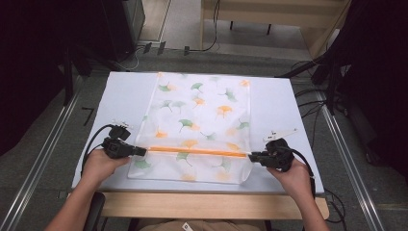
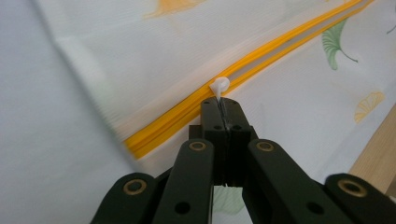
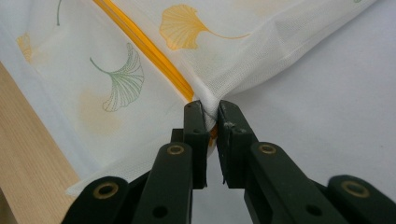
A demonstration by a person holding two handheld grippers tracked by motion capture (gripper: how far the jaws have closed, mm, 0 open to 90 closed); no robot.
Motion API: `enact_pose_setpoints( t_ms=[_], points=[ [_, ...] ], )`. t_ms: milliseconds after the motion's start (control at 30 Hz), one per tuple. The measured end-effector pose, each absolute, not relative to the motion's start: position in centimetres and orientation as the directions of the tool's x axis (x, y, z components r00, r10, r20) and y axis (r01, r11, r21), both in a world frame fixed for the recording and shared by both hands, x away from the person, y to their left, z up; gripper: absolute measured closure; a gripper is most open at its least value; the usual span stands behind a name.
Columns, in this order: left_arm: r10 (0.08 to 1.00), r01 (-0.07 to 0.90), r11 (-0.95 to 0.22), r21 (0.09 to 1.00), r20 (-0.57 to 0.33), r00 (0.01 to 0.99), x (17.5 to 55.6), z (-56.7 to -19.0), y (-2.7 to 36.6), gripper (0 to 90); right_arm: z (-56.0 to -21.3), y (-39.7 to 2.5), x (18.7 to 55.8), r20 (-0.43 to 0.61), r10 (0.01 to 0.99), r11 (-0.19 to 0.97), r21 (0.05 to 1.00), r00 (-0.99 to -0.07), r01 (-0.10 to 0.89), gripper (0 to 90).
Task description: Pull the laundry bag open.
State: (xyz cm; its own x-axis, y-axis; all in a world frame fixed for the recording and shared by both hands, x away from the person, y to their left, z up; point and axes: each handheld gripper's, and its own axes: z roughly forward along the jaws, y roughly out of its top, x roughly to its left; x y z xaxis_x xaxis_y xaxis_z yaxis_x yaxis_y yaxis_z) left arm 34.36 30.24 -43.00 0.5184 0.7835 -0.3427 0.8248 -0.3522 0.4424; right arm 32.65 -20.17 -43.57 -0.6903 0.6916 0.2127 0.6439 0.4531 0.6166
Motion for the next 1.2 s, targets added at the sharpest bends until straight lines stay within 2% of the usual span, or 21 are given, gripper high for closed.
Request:
enact_pose_setpoints(
  t_ms=[767, 967, 1067, 1200],
  points=[
    [0.787, 0.834, -0.328, 0.444, -0.36, 0.501, 34.1, -43.0, 31.2, 90.0, -43.6, -20.2, 32.8, 0.218, 0.692, 0.451, 0.614, -0.688, 0.648, 84.0],
    [0.816, 0.845, -0.312, 0.435, -0.332, 0.473, 34.0, -43.1, 32.8, 90.0, -43.7, -20.5, 32.9, 0.217, 0.701, 0.444, 0.612, -0.679, 0.654, 83.9],
    [0.81, 0.852, -0.279, 0.443, -0.368, 0.456, 34.0, -43.1, 33.3, 90.0, -43.8, -21.0, 33.1, 0.227, 0.712, 0.431, 0.605, -0.664, 0.669, 83.8],
    [0.806, 0.846, -0.292, 0.446, -0.361, 0.469, 33.9, -43.0, 32.8, 90.0, -44.0, -21.2, 33.2, 0.216, 0.723, 0.43, 0.602, -0.656, 0.673, 83.8]
  ],
)
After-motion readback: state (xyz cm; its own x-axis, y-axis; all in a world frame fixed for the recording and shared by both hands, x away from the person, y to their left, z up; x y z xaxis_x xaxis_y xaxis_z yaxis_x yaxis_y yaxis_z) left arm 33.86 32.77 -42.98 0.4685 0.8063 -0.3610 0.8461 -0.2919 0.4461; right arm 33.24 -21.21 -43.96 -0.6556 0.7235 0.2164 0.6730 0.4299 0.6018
